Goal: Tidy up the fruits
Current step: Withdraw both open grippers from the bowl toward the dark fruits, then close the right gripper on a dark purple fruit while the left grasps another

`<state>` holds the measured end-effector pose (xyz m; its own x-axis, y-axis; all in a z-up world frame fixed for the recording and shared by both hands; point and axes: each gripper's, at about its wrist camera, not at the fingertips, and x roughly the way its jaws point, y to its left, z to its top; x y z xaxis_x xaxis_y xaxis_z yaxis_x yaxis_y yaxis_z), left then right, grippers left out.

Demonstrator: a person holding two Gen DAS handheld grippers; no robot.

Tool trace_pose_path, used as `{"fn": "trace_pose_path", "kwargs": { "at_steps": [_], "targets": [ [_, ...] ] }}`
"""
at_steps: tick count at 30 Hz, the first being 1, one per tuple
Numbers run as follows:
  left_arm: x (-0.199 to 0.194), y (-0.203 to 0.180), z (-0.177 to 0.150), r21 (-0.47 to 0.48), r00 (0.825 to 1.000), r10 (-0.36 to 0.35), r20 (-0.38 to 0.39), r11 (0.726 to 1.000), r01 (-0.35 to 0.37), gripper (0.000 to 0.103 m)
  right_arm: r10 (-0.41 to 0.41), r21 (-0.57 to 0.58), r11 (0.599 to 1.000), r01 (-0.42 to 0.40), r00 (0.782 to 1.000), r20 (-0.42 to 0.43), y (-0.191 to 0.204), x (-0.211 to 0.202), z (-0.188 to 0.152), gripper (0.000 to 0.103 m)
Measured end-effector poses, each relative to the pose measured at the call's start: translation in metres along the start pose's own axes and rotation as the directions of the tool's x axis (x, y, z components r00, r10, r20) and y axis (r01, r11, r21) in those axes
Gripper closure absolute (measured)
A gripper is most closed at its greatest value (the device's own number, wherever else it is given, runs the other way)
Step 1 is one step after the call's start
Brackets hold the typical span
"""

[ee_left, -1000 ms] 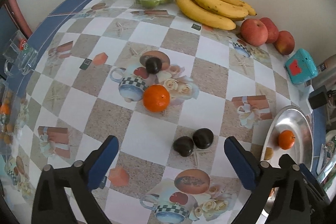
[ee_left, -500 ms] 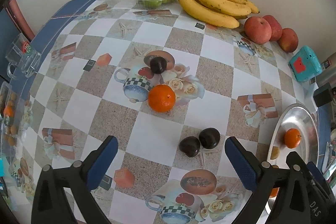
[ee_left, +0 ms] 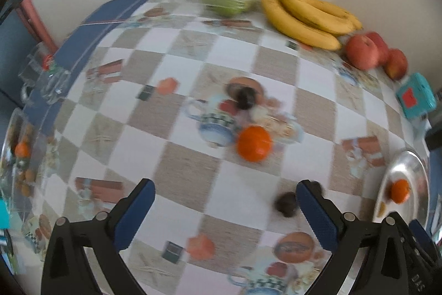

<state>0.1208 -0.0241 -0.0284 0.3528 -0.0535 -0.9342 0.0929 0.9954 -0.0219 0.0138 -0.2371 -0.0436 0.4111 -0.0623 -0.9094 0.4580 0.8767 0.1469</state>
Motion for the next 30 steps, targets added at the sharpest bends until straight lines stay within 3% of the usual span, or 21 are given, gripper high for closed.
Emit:
{"fn": "trace_pose_path", "kwargs": {
  "at_steps": [11, 16, 21, 23, 25, 27, 30],
  "targets": [
    [-0.002, 0.045, 0.006, -0.106, 1.0, 0.029, 0.012, 0.994, -0.027, 0.0, 0.111, -0.076, 0.991, -0.109, 0.994, 0.022, 0.045, -0.004, -0.003, 0.008],
    [0.008, 0.047, 0.006, -0.112, 0.999, 0.027, -0.022, 0.993, -0.029, 0.0, 0.187, -0.102, 0.978, -0.184, 0.982, 0.022, 0.064, 0.003, -0.003, 0.008],
    [0.023, 0.05, 0.004, -0.14, 0.998, 0.035, -0.057, 0.989, -0.043, 0.0, 0.193, -0.138, 0.972, -0.191, 0.981, 0.003, 0.075, 0.02, -0.004, 0.009],
    [0.028, 0.054, 0.004, -0.163, 0.997, 0.036, -0.075, 0.985, -0.048, 0.0, 0.196, -0.144, 0.97, -0.195, 0.981, -0.011, 0.078, 0.03, -0.004, 0.01],
    [0.032, 0.058, 0.004, -0.184, 0.996, 0.032, -0.089, 0.982, -0.048, 0.0, 0.203, -0.142, 0.969, -0.203, 0.979, -0.018, 0.08, 0.037, -0.004, 0.025],
    [0.034, 0.061, 0.005, -0.196, 0.995, 0.028, -0.092, 0.98, -0.046, 0.0, 0.211, -0.131, 0.968, -0.213, 0.977, -0.027, 0.08, 0.045, -0.003, 0.033],
    [0.034, 0.061, 0.006, -0.197, 0.996, 0.022, -0.09, 0.98, -0.039, 0.0, 0.24, -0.119, 0.963, -0.244, 0.97, -0.046, 0.081, 0.053, -0.003, 0.033]
  ]
}}
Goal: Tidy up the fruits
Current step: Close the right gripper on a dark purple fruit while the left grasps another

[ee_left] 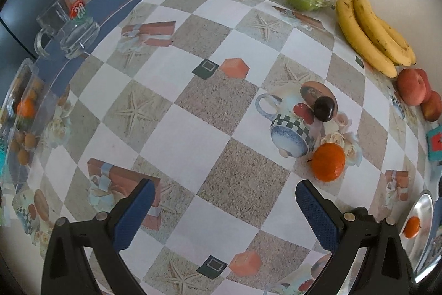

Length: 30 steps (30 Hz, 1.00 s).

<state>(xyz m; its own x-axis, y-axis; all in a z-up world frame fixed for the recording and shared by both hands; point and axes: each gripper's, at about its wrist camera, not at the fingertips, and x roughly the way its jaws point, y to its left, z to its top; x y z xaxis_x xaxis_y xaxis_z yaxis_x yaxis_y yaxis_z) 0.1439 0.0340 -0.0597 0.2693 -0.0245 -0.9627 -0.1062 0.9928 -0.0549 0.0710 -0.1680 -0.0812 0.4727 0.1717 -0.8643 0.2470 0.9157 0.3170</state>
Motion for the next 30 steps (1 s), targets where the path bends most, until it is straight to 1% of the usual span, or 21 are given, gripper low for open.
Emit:
{"fn": "trace_pose_path", "kwargs": {
  "at_steps": [2, 3, 11, 15, 18, 19, 20, 23, 25, 30],
  "targets": [
    [0.0, -0.001, 0.0, 0.005, 1.0, -0.004, -0.001, 1.0, 0.004, 0.0, 0.017, 0.007, 1.0, -0.017, 1.0, -0.002, 0.0, 0.004, 0.0, 0.036],
    [0.0, -0.003, 0.0, 0.009, 1.0, -0.006, -0.003, 1.0, 0.006, 0.0, 0.02, 0.008, 1.0, -0.02, 1.0, -0.003, 0.001, 0.006, 0.0, 0.04],
    [-0.001, -0.01, 0.0, 0.031, 1.0, -0.014, -0.003, 0.999, 0.014, 0.0, 0.033, 0.025, 0.999, -0.032, 0.999, -0.007, 0.004, 0.012, 0.0, 0.052],
    [0.0, -0.011, 0.0, 0.03, 1.0, -0.015, -0.002, 0.999, 0.015, 0.0, 0.031, 0.028, 0.999, -0.031, 1.0, -0.005, 0.005, 0.013, 0.0, 0.06],
    [-0.001, -0.012, 0.0, 0.029, 1.0, -0.017, -0.004, 0.999, 0.017, 0.0, 0.035, 0.038, 0.999, -0.034, 0.999, -0.004, 0.003, 0.012, 0.0, 0.062],
    [-0.001, -0.012, 0.0, 0.029, 1.0, -0.019, -0.006, 0.999, 0.02, 0.0, 0.037, 0.041, 0.999, -0.037, 0.999, -0.003, 0.002, 0.012, 0.0, 0.066],
    [-0.001, -0.012, 0.0, 0.029, 1.0, -0.022, -0.006, 0.999, 0.022, 0.0, 0.038, 0.043, 0.998, -0.038, 0.999, -0.004, 0.002, 0.012, 0.0, 0.067],
    [-0.002, -0.013, 0.0, 0.03, 1.0, -0.022, -0.004, 0.999, 0.022, 0.0, 0.05, 0.057, 0.997, -0.05, 0.999, -0.004, 0.001, 0.012, -0.001, 0.069],
    [-0.003, -0.013, 0.0, 0.033, 1.0, -0.025, -0.003, 0.999, 0.025, 0.0, 0.06, 0.06, 0.996, -0.06, 0.998, -0.003, 0.001, 0.012, 0.0, 0.073],
    [-0.005, -0.015, 0.0, 0.037, 0.999, -0.038, 0.002, 0.999, 0.038, 0.0, 0.064, 0.072, 0.995, -0.065, 0.998, 0.012, -0.002, 0.006, 0.001, 0.073]
  ]
}}
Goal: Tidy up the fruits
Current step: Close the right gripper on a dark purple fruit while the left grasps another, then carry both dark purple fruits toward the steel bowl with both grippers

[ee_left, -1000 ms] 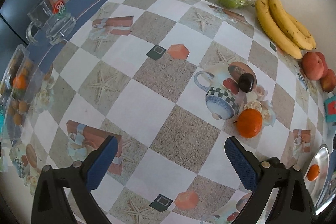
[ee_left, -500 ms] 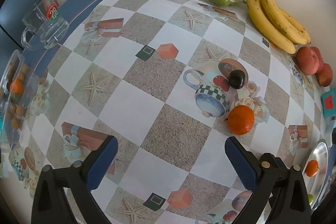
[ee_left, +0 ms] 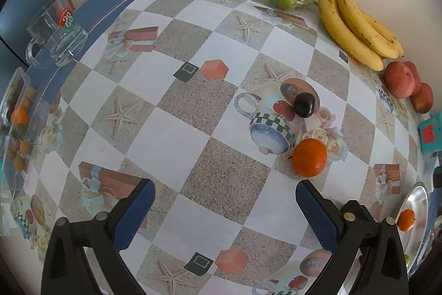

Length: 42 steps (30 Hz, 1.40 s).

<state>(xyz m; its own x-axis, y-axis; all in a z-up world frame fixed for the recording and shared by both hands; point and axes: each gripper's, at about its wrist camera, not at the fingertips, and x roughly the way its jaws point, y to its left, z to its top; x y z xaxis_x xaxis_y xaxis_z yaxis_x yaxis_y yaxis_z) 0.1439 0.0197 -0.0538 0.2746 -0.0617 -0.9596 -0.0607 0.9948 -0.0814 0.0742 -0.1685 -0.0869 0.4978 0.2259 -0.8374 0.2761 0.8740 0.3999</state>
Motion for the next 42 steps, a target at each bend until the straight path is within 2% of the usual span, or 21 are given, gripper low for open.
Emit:
{"fn": "trace_pose_path", "kwargs": {
  "at_steps": [5, 11, 13, 15, 18, 20, 25, 32, 39, 42],
  "targets": [
    [0.002, -0.005, -0.002, 0.013, 1.0, -0.023, -0.013, 1.0, 0.023, 0.0, -0.026, 0.01, 1.0, 0.025, 0.999, 0.023, -0.004, -0.016, 0.004, 0.073],
    [0.008, -0.022, -0.009, 0.035, 0.99, -0.126, -0.055, 0.991, 0.128, 0.003, -0.09, 0.062, 0.994, 0.088, 0.996, 0.027, -0.021, -0.035, 0.005, 0.073],
    [0.009, -0.03, -0.013, 0.058, 0.986, -0.151, -0.064, 0.986, 0.155, 0.013, -0.086, 0.08, 0.993, 0.083, 0.995, 0.045, -0.027, -0.046, 0.007, 0.073],
    [0.01, -0.039, -0.016, 0.086, 0.982, -0.176, -0.075, 0.98, 0.182, 0.015, -0.085, 0.092, 0.993, 0.078, 0.994, 0.066, -0.03, -0.056, 0.008, 0.073],
    [0.009, -0.051, -0.021, 0.112, 0.968, -0.231, -0.096, 0.964, 0.241, 0.027, -0.079, 0.098, 0.993, 0.07, 0.993, 0.091, -0.032, -0.068, 0.008, 0.073],
    [0.009, -0.059, -0.024, 0.132, 0.962, -0.251, -0.11, 0.955, 0.265, 0.031, -0.078, 0.1, 0.993, 0.068, 0.992, 0.103, -0.031, -0.073, 0.009, 0.073],
    [0.011, -0.078, -0.032, 0.192, 0.962, -0.244, -0.125, 0.945, 0.265, 0.049, -0.089, 0.089, 0.993, 0.08, 0.991, 0.105, -0.028, -0.081, 0.007, 0.073],
    [0.014, -0.092, -0.038, 0.243, 0.964, -0.233, -0.129, 0.935, 0.259, 0.061, -0.096, 0.079, 0.993, 0.088, 0.989, 0.108, -0.026, -0.085, 0.006, 0.073],
    [0.018, -0.092, -0.035, 0.251, 0.97, -0.208, -0.122, 0.939, 0.233, 0.075, -0.096, 0.077, 0.993, 0.088, 0.989, 0.112, -0.026, -0.087, 0.006, 0.073],
    [0.017, -0.091, -0.034, 0.249, 0.97, -0.212, -0.122, 0.939, 0.236, 0.076, -0.096, 0.077, 0.993, 0.088, 0.989, 0.108, -0.026, -0.087, 0.006, 0.073]
  ]
}}
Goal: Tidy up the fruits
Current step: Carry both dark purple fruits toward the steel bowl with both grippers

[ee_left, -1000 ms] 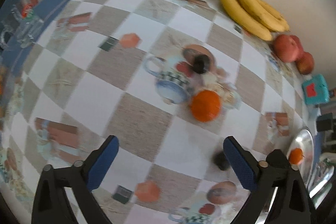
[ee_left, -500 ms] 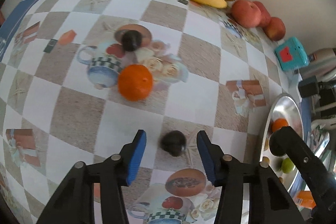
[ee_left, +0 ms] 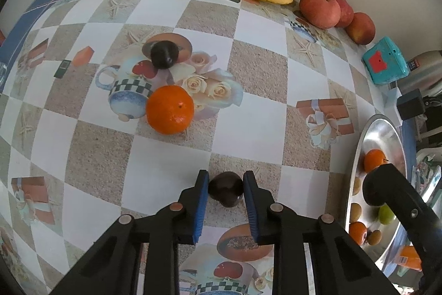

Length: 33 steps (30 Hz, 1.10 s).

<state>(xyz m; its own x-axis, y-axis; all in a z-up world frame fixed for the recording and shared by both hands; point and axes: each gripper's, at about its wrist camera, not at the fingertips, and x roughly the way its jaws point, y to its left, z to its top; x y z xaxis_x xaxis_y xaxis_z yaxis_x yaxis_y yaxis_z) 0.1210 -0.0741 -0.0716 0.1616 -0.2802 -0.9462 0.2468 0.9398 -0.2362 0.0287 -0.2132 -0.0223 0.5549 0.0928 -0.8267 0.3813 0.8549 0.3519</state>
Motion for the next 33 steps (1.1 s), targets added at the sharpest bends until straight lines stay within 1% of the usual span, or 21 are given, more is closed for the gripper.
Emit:
{"fn": "trace_pose_path", "kwargs": {
  "at_steps": [3, 15, 20, 24, 29, 33],
  "targets": [
    [-0.002, 0.001, 0.001, -0.003, 1.0, -0.006, 0.002, 1.0, 0.006, 0.077, -0.001, 0.003, 1.0, 0.001, 1.0, -0.002, -0.001, 0.0, 0.0, 0.073],
    [-0.033, -0.001, 0.002, 0.005, 0.997, -0.046, 0.066, 0.999, 0.046, 0.077, -0.022, 0.035, 0.999, 0.022, 1.0, -0.002, -0.015, -0.002, 0.002, 0.073],
    [-0.044, -0.011, 0.0, 0.023, 0.993, -0.082, 0.086, 0.996, 0.081, 0.077, -0.062, 0.089, 0.994, 0.061, 0.998, 0.009, -0.037, -0.009, 0.005, 0.073],
    [-0.05, -0.024, -0.002, 0.05, 0.99, -0.106, 0.096, 0.994, 0.101, 0.077, -0.079, 0.164, 0.984, 0.076, 0.997, 0.011, -0.064, -0.014, 0.006, 0.073],
    [-0.053, -0.044, -0.008, 0.106, 0.987, -0.131, 0.094, 0.987, 0.121, 0.077, -0.111, 0.235, 0.966, 0.104, 0.994, 0.018, -0.092, -0.022, 0.003, 0.073],
    [-0.051, -0.067, -0.017, 0.168, 0.985, -0.152, 0.08, 0.976, 0.136, 0.077, -0.154, 0.29, 0.947, 0.141, 0.988, 0.021, -0.114, -0.028, 0.0, 0.073]
  ]
}}
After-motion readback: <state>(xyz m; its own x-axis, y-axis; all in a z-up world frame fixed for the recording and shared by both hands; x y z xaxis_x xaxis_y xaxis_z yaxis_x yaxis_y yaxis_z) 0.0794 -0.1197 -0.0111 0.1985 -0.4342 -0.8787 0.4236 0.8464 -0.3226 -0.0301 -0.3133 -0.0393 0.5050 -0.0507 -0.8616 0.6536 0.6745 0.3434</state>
